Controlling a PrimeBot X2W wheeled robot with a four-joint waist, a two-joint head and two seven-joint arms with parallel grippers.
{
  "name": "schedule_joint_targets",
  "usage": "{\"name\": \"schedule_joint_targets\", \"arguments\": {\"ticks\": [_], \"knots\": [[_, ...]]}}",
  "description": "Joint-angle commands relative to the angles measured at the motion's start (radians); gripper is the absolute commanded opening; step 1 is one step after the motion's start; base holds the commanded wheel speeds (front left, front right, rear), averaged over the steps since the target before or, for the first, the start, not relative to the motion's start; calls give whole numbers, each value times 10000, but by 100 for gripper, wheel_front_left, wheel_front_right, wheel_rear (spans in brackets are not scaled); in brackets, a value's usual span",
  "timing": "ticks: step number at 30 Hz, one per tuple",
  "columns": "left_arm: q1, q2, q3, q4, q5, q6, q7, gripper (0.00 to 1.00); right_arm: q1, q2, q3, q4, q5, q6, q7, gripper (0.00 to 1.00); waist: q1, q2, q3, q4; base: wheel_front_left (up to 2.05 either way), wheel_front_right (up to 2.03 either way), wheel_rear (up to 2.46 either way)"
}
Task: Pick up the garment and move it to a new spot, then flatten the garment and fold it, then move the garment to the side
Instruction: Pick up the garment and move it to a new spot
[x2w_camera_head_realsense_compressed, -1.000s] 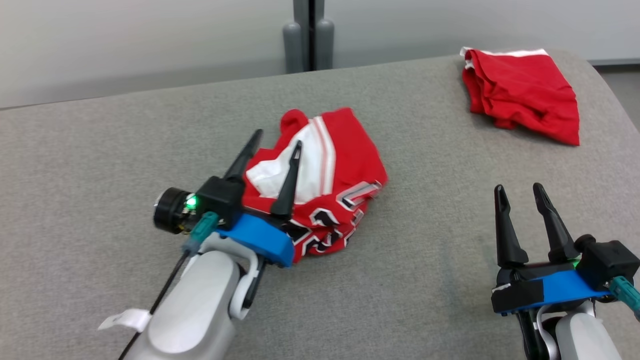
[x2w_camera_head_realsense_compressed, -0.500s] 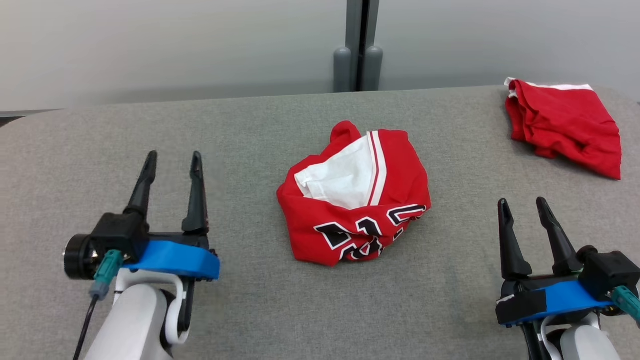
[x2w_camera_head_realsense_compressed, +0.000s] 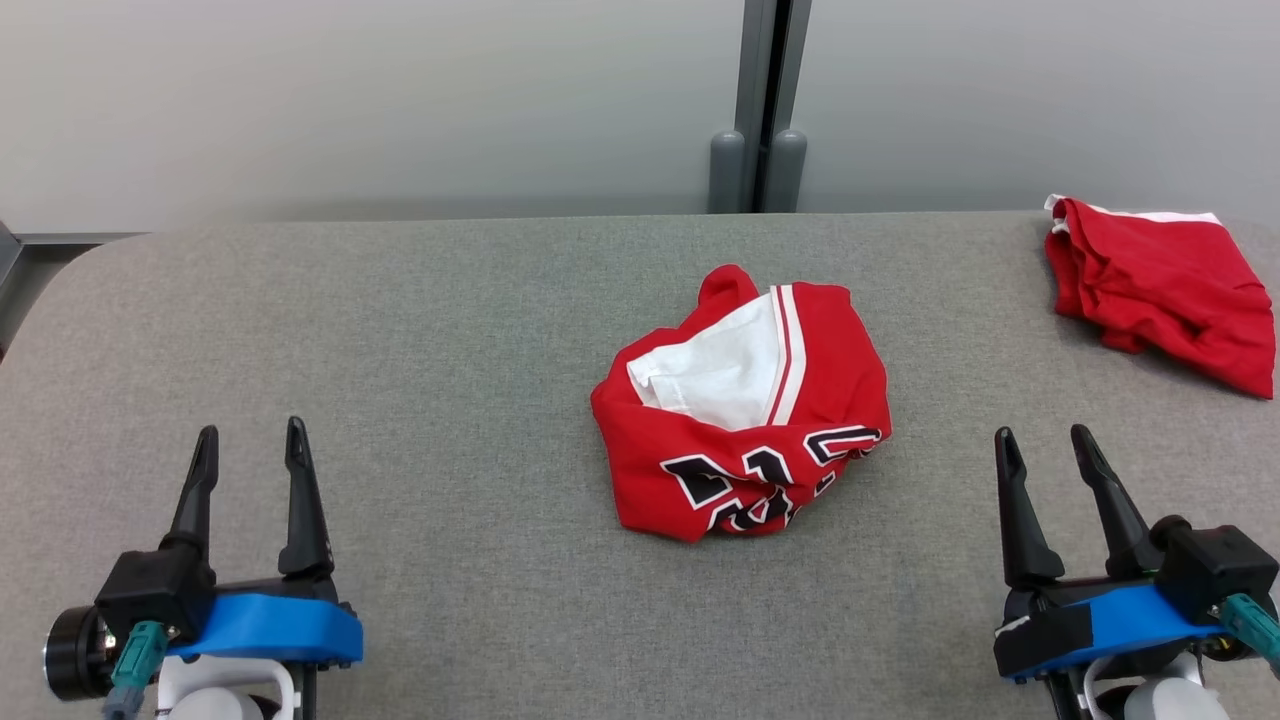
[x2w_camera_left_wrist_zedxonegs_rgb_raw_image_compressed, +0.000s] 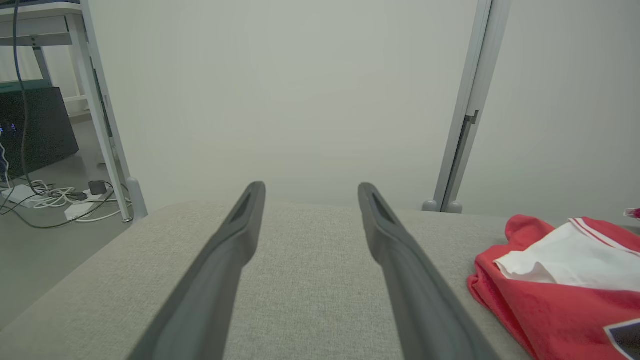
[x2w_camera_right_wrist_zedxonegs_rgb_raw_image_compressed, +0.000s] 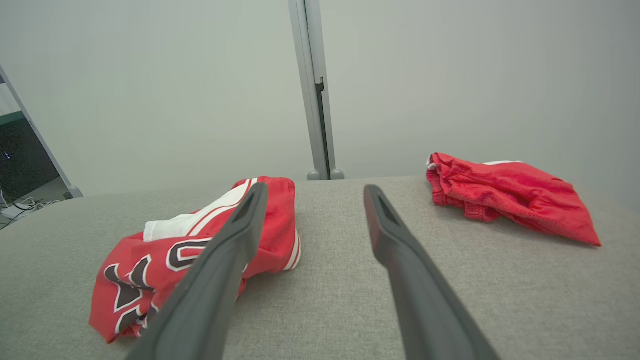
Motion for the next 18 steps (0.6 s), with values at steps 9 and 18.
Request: {"name": "schedule_joint_targets", "arguments": {"ticks": [9,18], "knots": [[689,-159,308,-169,306,-88,-44,100,402,-6,-120,-140,-64,4,253,100,1,0,-188,140,0,0,0],[809,-313,446,-68,469,-190,-42,100,590,-6,-72,-206,-118,6,399,100,1,0,-386,136,0,0,0]]}}
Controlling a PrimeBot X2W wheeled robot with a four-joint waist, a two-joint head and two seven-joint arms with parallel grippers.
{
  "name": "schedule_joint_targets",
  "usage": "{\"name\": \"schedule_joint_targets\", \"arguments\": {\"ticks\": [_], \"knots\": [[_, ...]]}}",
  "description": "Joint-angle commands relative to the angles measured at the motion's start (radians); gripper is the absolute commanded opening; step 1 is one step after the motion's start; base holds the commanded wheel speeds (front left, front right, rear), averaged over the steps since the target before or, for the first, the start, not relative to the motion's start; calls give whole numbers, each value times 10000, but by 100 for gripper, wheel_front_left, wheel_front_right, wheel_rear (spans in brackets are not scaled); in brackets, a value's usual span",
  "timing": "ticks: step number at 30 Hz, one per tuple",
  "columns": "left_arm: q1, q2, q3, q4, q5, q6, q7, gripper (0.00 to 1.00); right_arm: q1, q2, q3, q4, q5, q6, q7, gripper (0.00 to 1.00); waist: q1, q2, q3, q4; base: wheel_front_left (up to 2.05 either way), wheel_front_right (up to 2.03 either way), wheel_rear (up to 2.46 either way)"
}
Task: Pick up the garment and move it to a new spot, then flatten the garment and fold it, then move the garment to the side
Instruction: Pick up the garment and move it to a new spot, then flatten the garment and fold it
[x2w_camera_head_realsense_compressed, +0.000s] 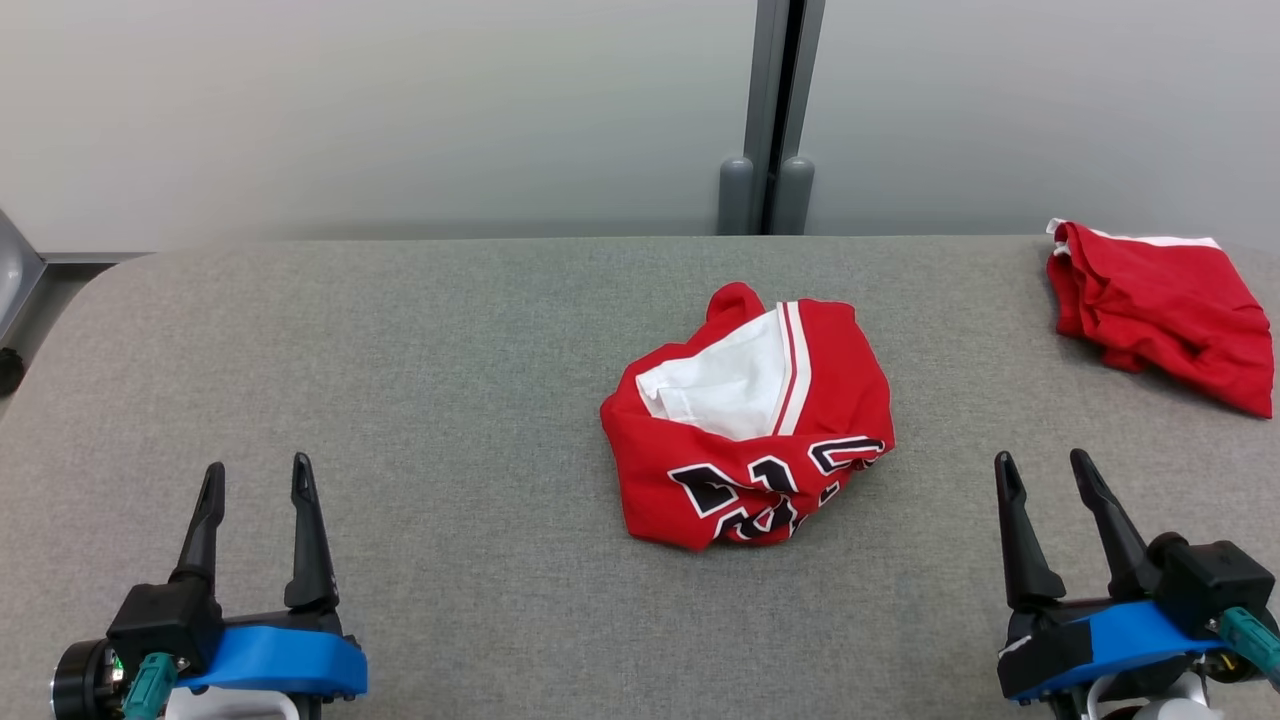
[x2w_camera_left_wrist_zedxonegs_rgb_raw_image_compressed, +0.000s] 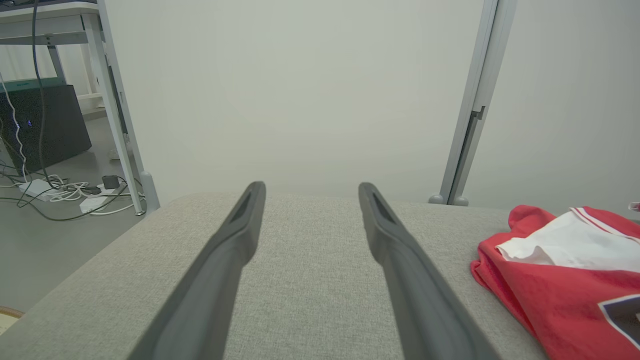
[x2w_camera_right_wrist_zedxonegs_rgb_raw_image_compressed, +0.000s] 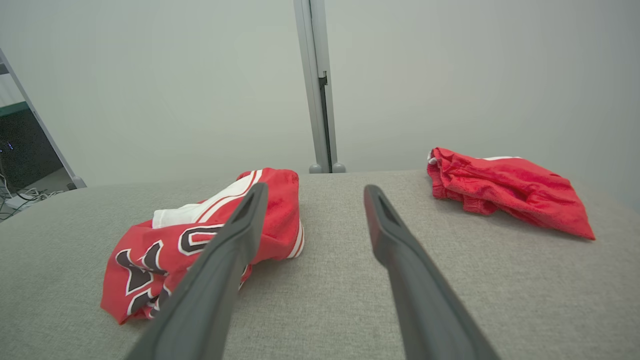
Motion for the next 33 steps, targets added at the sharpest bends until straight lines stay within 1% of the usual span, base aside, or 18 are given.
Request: {"name": "schedule_joint_targets", "arguments": {"ticks": [1,23,29,33], "knots": [[115,-28,93,30,77,-28,-44,100,201,-6,26,-14,-36,4,63,100,1,-1,-57,-23,0,0,0],[36,-114,174,134,245,-179,-44,100,214,-6,47,49,-8,2,155,100,1,-1,-84,0,0,0,0],[-71,-169,169,113,262,-181,-43,100,-439,-312,205,92,-70,2,300,100,1,-1,92,40,0,0,0],[-267,-243,112,112,320,-221,-43,100,-1353,-565,359,165,-77,4,431,100,1,-1,342,129,0,0,0]]}}
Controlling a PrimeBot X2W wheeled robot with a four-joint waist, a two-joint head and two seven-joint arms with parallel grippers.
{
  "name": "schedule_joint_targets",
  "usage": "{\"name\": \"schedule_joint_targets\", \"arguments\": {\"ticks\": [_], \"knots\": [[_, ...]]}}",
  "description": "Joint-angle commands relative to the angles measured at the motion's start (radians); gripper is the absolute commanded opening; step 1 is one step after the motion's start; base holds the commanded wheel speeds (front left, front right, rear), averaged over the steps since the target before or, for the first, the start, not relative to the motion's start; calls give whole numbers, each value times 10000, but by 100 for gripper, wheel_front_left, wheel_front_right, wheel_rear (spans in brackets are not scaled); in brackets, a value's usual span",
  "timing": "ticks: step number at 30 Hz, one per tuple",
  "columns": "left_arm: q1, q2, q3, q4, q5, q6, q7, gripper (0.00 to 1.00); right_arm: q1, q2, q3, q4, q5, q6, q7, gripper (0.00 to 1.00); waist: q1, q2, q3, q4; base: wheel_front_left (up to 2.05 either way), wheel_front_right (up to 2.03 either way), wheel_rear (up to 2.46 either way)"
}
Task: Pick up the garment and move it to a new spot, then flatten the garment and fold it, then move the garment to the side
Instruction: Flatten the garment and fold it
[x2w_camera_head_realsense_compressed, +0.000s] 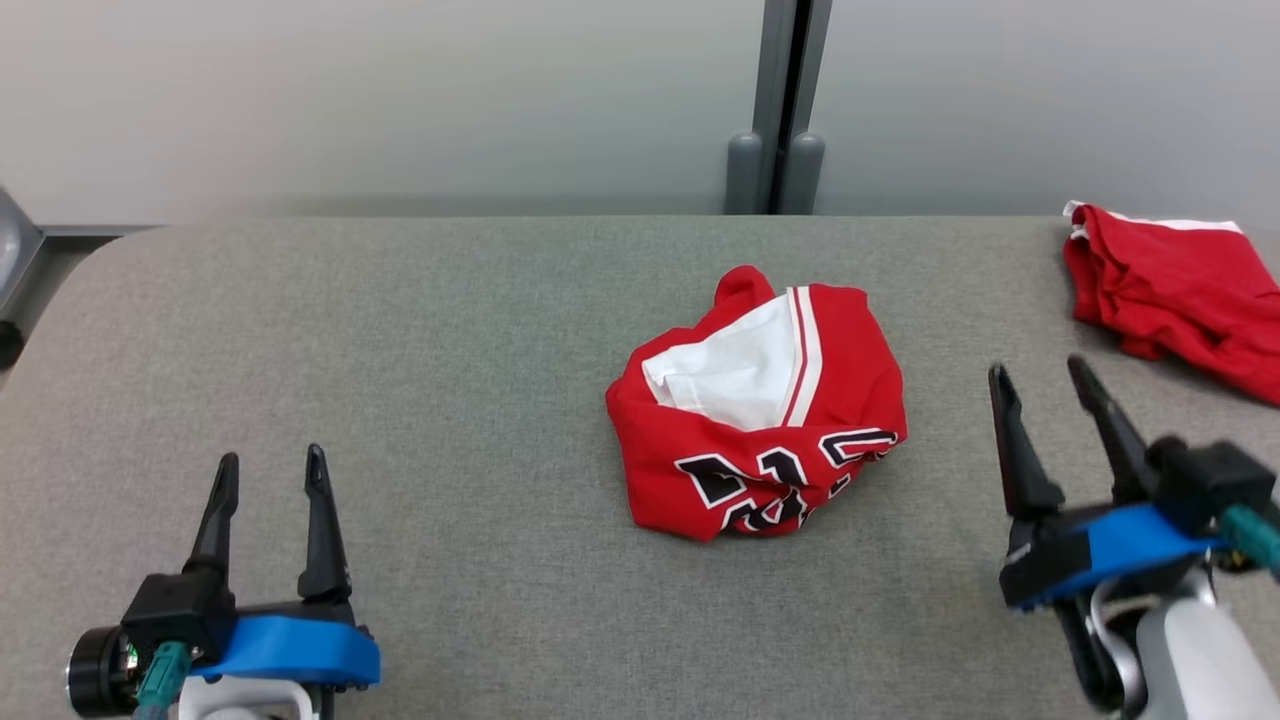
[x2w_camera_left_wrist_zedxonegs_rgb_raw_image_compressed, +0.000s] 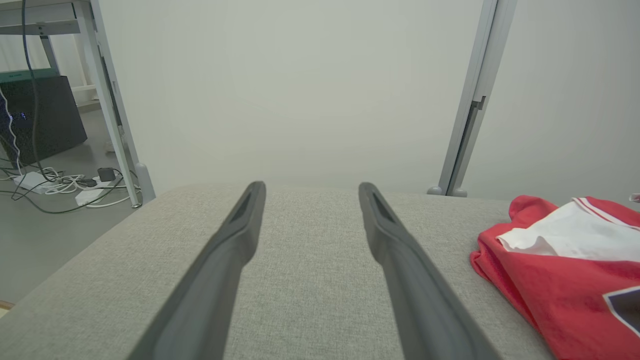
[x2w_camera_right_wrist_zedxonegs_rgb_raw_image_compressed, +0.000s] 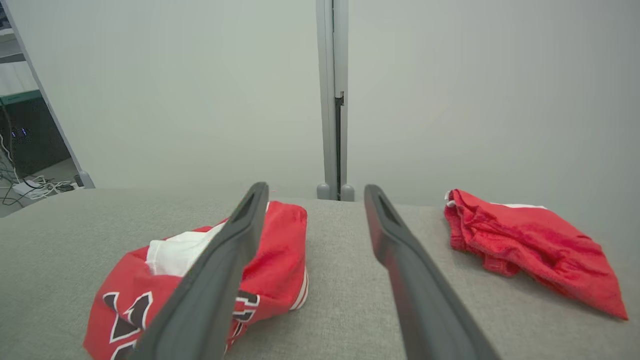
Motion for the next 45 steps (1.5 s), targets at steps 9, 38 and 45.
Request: {"name": "schedule_joint_targets", "arguments": {"ticks": [9,38,45], "knots": [[-855,-329,-209,143,186,-221,-45,100,-2791,-1160,613,1032,-16,4,638,100,0,0,826,621,0,0,0],[-1838,-1114,39,661,628,-789,-45,100,-4446,-1007,2913,7547,1450,6,277,0,0,0,1813,1282,0,0,0],[-1650,-1172,154,771,728,-827,-45,100,-4636,-1308,3146,7752,2017,4,-466,0,0,0,1542,1104,0,0,0]]}}
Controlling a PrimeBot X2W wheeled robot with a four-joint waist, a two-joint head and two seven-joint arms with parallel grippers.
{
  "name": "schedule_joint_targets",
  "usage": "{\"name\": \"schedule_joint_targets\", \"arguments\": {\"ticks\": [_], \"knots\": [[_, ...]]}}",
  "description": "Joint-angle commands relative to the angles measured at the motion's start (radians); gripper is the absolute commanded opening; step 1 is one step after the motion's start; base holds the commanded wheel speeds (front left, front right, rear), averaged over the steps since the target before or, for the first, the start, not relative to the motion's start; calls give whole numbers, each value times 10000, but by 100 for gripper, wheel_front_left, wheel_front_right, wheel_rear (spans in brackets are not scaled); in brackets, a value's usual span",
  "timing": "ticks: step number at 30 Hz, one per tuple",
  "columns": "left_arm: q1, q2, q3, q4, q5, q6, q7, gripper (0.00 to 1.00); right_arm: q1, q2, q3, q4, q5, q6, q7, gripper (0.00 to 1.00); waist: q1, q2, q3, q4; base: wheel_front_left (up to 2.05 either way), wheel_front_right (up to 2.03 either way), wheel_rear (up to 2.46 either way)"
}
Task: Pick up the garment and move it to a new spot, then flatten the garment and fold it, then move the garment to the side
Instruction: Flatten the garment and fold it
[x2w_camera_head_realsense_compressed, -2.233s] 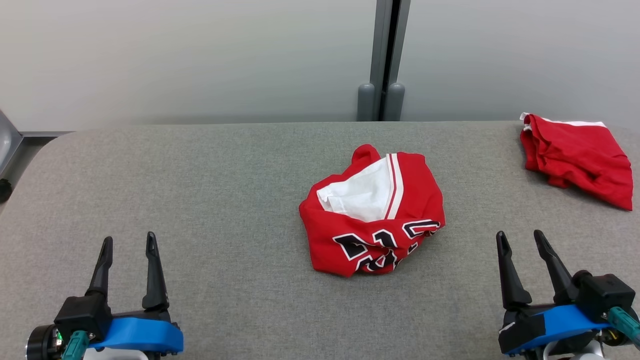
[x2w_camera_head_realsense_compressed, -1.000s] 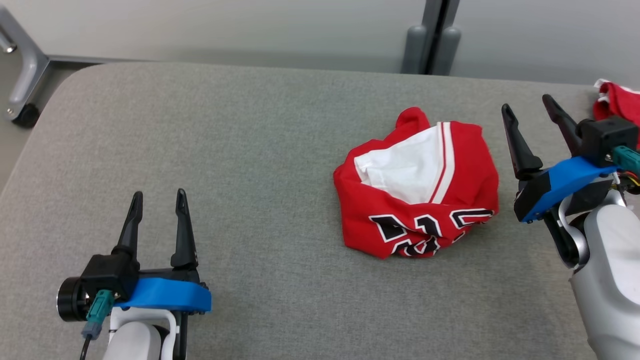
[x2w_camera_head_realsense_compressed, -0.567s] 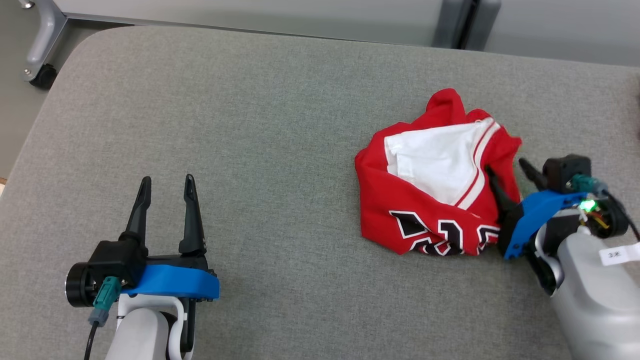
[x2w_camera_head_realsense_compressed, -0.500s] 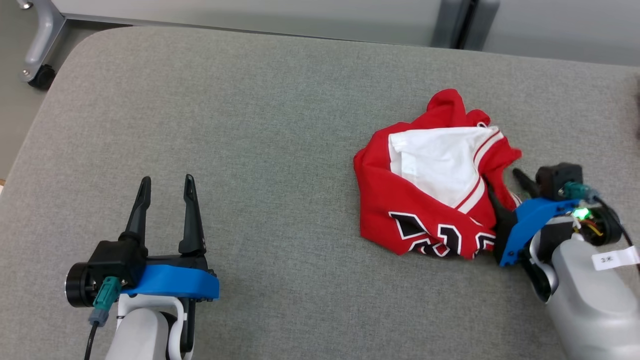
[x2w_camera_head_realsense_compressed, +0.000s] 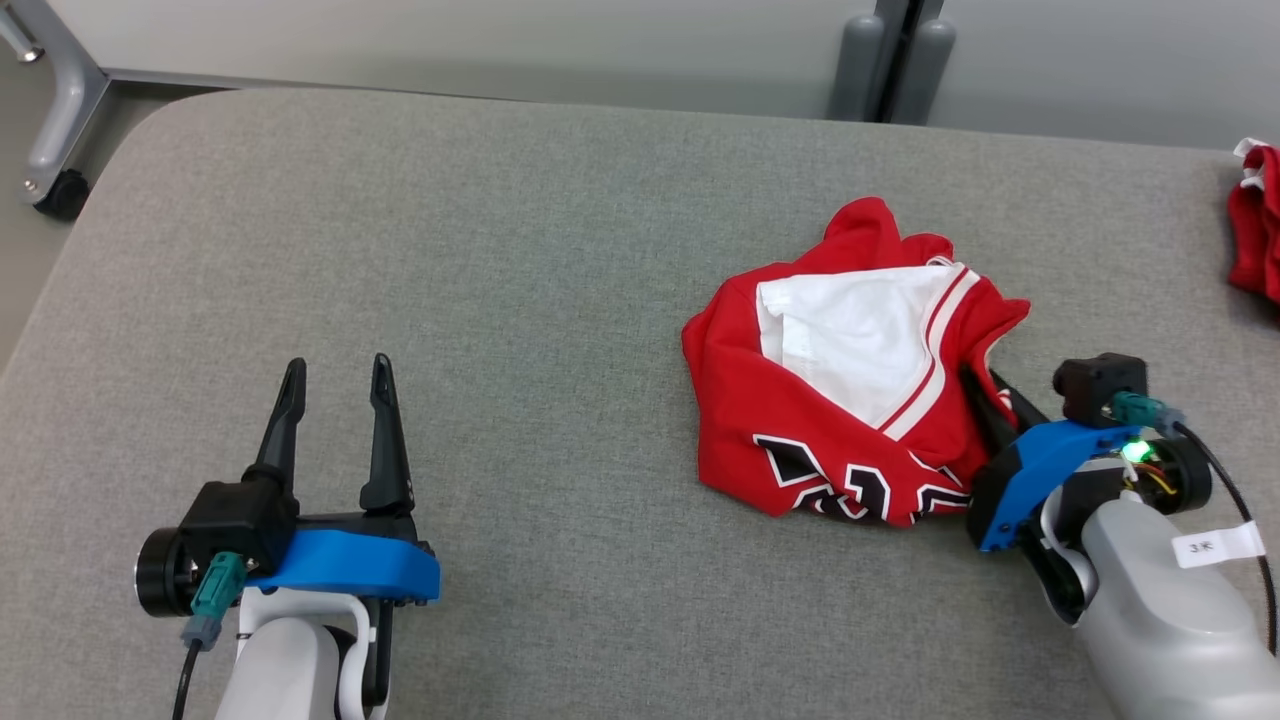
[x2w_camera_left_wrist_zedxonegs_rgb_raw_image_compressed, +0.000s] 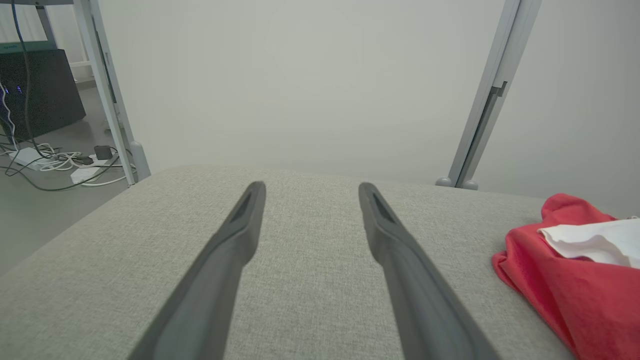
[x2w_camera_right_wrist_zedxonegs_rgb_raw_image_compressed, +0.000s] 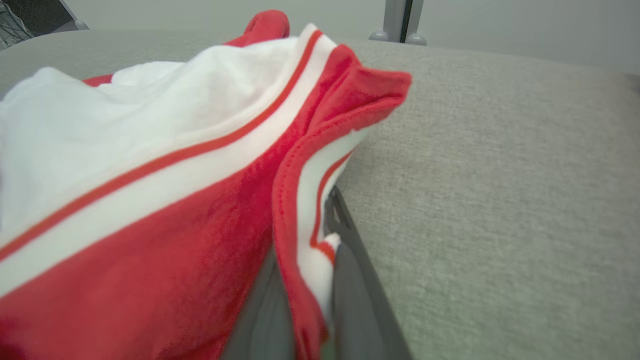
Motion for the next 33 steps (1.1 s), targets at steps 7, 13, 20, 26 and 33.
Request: {"name": "schedule_joint_targets", "arguments": {"ticks": [7,13,20,26,33], "knots": [[343,23,280,29,124,-64,-45,100,153,-805,-337,-225,517,2,-754,0,-1,0,-479,-373,0,0,0],[549,44,415,-23,181,-160,-43,100,449,-1525,-961,-833,577,2,-929,0,-1,0,-773,-620,0,0,0],[738,-4,433,-103,271,-178,-43,100,876,-1723,-1905,-2898,-91,2,-990,0,-1,0,-1097,-872,0,0,0],[741,-40,341,-67,239,-240,-45,100,987,-910,-1269,-4647,-728,4,-469,0,-1,0,-1205,-755,0,0,0],[714,-96,225,-46,110,-235,-43,100,877,119,771,-5274,-853,2,140,0,-1,0,-1138,-205,0,0,0]]}}
